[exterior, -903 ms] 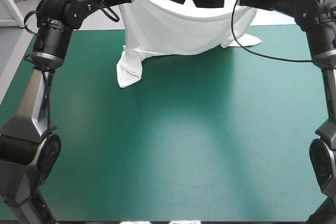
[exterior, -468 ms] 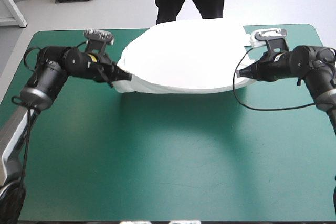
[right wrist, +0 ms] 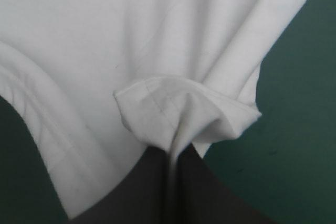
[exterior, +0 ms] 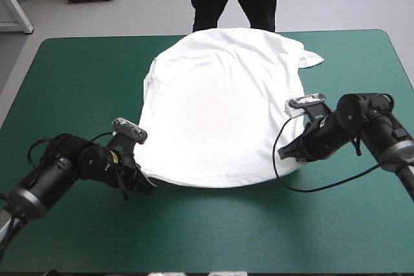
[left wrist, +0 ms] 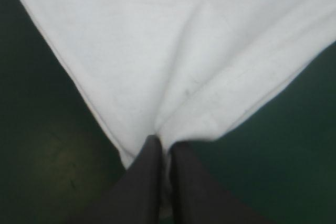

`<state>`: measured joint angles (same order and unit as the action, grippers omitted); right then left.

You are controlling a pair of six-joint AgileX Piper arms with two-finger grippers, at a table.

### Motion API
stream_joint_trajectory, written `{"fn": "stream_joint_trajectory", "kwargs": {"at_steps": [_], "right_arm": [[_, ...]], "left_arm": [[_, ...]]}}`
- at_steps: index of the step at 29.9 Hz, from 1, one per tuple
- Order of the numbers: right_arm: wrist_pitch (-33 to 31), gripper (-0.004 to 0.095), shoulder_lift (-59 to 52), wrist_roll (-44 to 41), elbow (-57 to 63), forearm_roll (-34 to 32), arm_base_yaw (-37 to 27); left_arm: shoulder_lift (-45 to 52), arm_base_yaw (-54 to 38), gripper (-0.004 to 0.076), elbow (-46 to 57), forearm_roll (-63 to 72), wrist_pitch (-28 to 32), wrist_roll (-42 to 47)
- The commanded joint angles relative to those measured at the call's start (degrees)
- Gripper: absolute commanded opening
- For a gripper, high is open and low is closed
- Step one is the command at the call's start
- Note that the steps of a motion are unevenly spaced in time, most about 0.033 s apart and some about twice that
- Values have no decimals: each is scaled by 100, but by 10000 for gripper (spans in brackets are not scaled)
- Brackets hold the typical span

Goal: Fold the cloth

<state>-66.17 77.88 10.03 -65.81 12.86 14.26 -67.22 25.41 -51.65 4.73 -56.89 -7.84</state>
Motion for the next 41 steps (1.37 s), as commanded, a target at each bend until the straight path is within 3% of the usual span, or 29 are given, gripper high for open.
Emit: {"fn": "stream_joint_trajectory", "kwargs": {"at_steps": [1, 14, 21, 29, 32, 36, 39, 41], "right_arm": [[-450, -17, -200, -101, 146, 81, 221], [-550, -17, -963, -426, 1845, 103, 478], [-550, -17, -1404, -448, 2585, 15, 478], [-403, 9, -1453, -623, 2659, -234, 468], [-458, 165, -1453, -666, 2659, -246, 468], [-551, 510, -1453, -818, 2586, -254, 468], [-551, 676, -1453, -917, 2309, -350, 468], [-551, 699, -1453, -1003, 1985, -596, 468]], "left_arm": [[308, 226, -9, 173, -26, 20, 246], [527, 479, -9, 753, 630, -1023, 548], [872, 479, -9, 1198, 1178, -1193, 623], [967, 479, 12, 1292, 1100, -1259, 624], [967, 479, 143, 1292, 1095, -1293, 550], [967, 479, 382, 1292, 1010, -1420, 708], [967, 479, 428, 1204, 776, -1735, 943], [979, 479, 428, 954, 686, -1723, 1185]]}}
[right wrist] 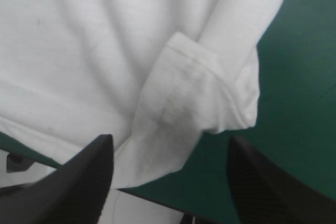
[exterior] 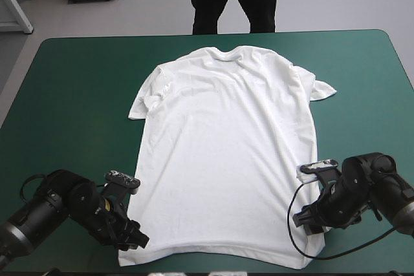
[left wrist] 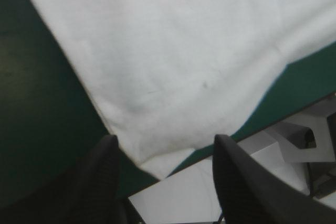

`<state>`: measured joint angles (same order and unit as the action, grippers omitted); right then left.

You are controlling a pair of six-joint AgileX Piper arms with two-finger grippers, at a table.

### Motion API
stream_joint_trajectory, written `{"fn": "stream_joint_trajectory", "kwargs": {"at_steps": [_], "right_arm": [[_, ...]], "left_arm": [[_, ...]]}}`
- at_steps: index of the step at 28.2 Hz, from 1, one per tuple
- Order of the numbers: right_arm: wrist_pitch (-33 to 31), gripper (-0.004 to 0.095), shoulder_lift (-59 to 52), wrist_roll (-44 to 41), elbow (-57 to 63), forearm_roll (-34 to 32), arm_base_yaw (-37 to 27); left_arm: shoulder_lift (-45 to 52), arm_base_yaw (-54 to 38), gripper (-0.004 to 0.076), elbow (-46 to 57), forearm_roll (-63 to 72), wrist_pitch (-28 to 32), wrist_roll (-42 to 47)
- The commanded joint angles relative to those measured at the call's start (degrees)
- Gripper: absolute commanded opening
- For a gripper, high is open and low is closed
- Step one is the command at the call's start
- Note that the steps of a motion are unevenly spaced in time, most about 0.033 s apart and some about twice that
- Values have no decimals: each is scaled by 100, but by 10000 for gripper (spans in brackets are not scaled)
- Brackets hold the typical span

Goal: Fold the cloth

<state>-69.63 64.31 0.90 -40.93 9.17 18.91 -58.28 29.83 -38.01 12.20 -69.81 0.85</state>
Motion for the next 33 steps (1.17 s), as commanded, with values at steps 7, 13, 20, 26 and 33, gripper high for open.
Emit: {"fn": "stream_joint_trajectory", "kwargs": {"at_steps": [7, 13, 20, 26, 33], "right_arm": [[233, 699, 58, -794, -2088, -1964, -8], [290, 699, 696, -1031, -3128, -2414, -8], [373, 699, 1414, -1031, -3899, -2572, -8], [427, 699, 1626, -990, -4059, -2571, -8], [491, 699, 1637, -980, -4059, -2662, -8]], "left_arm": [[-258, 26, 428, -2225, -1856, 695, 1028], [-1732, -453, 428, -3246, -2424, 1222, 1152], [-3368, -1060, 428, -3983, -2423, 1542, 1008], [-4007, -1280, 452, -4237, -2018, 1893, 783], [-4637, -1269, 452, -4356, -1643, 1952, 663]]}}
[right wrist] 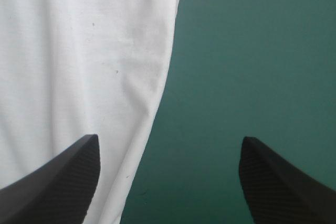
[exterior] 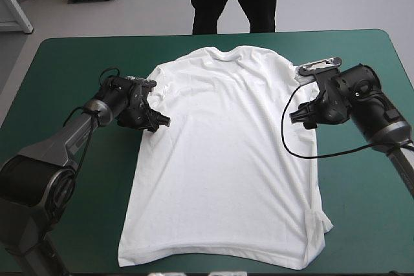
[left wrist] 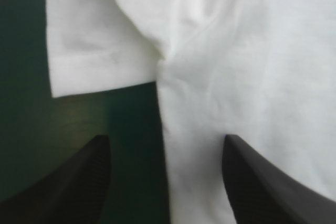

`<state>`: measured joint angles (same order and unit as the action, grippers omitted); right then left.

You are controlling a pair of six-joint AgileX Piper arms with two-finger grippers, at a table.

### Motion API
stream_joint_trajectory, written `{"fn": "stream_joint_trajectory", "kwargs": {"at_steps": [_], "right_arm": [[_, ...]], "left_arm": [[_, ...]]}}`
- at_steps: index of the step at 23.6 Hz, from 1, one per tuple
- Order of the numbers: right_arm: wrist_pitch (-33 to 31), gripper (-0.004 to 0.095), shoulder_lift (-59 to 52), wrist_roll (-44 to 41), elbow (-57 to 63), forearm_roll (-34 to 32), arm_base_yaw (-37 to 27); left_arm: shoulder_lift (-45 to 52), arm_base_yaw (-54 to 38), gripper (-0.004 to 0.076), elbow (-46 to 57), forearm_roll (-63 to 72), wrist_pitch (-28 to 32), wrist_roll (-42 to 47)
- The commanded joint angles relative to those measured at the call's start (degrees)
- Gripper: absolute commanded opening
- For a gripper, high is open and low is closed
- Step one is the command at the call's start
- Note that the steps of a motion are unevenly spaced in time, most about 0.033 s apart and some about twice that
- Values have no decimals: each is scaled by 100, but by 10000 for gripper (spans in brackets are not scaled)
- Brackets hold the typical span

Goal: Fold the cloth

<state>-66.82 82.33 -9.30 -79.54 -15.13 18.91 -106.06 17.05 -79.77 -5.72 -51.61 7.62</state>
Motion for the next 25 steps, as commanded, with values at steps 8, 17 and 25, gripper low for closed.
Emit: {"fn": "stream_joint_trajectory", "kwargs": {"at_steps": [8, 17, 25], "right_arm": [[695, 699, 586, -52, -198, 449, -595], [929, 699, 1752, 28, -664, 556, -744], [991, 698, 2550, 32, -1238, 831, -833]], "left_arm": [[-484, 8, 209, -180, 664, 27, -135], [-700, 8, -9, -180, 701, 111, -185], [-700, 8, -9, -180, 701, 77, -272]]}}
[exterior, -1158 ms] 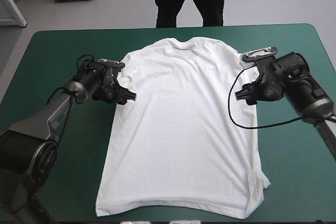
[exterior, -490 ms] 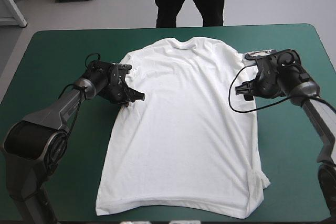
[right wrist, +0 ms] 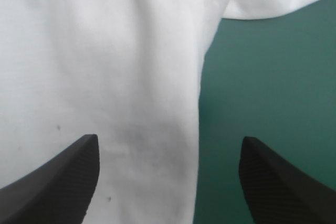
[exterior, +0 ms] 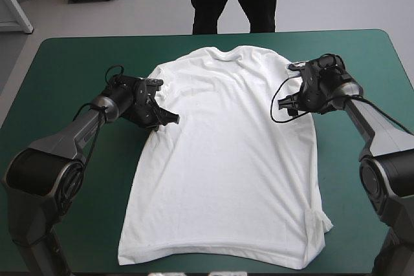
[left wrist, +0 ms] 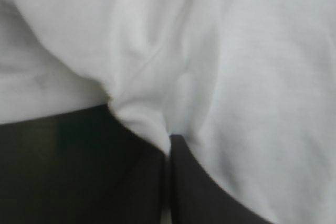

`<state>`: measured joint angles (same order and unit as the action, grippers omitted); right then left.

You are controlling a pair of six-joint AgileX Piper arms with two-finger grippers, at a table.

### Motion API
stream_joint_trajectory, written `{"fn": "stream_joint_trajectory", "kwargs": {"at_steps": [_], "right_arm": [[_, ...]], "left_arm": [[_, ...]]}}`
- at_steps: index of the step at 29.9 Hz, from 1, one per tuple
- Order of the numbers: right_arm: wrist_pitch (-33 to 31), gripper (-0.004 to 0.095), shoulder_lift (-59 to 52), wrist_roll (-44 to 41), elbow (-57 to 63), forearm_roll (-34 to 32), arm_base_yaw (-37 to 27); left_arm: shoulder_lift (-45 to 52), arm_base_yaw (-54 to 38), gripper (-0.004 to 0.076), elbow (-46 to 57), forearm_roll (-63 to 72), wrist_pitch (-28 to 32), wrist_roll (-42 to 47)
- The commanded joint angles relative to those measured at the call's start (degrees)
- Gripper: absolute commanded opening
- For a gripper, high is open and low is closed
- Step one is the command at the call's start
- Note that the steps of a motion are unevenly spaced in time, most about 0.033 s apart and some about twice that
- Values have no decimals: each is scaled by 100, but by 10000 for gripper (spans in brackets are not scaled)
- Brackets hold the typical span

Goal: Fold the cloth

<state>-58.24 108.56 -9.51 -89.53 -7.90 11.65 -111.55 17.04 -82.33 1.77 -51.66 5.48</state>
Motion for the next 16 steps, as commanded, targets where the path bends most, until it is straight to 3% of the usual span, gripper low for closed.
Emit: {"fn": "stream_joint_trajectory", "kwargs": {"at_steps": [1, 8, 11, 16], "right_arm": [[131, 698, -14, 68, -239, 148, -144], [110, 673, 357, 68, -239, 302, -251], [98, 514, 424, 174, -239, 344, -250], [89, 76, 514, 431, -226, 568, -250]], "left_arm": [[-151, 10, -9, 76, -48, 83, -58], [-151, 10, -9, 76, -48, 83, -58], [-151, 10, -9, 76, -48, 96, -58], [-151, 10, -9, 76, -107, 142, -58]]}}
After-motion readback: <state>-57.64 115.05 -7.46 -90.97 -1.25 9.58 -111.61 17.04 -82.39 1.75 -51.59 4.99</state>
